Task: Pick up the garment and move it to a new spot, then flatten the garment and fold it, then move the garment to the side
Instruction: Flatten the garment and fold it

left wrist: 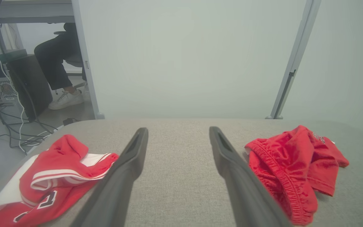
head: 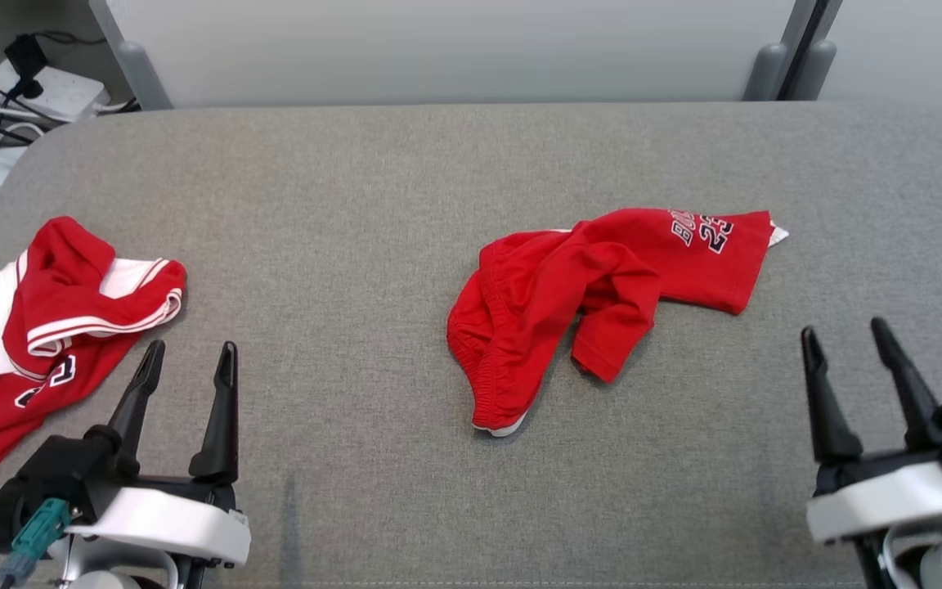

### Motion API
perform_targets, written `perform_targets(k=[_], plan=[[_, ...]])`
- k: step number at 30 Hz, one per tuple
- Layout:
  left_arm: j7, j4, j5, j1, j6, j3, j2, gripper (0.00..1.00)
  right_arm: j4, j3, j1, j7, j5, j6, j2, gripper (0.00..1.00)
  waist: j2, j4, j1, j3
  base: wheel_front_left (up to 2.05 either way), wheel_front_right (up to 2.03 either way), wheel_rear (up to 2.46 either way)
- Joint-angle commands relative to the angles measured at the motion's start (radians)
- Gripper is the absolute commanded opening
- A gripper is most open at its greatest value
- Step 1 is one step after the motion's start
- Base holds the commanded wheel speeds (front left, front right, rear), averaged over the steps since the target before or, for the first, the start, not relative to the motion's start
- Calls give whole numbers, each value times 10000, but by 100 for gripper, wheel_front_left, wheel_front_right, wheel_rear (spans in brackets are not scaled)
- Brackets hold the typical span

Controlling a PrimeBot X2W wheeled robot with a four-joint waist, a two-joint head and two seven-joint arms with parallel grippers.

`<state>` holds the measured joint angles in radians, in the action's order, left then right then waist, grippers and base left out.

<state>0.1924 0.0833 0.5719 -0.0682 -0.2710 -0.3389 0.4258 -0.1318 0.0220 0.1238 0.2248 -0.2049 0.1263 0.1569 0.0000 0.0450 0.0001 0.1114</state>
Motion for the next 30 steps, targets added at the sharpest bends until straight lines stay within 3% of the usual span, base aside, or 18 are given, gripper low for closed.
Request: perform_targets(k=[1,15,30], plan=[[-21,231,-26,-158,-117,450,306,100,549,250,-330,-139,178,44,-83,100,0,-49,-1,-209,0,0,0],[-47,182,93,356,-210,559,543,100,1629,416,-2122,-805,498,44,-756,100,0,-195,-1,-796,0,0,0],[-81,339,123,384,-292,523,606,100,1957,393,-2166,-940,431,44,-909,100,0,-128,-1,-709,0,0,0]])
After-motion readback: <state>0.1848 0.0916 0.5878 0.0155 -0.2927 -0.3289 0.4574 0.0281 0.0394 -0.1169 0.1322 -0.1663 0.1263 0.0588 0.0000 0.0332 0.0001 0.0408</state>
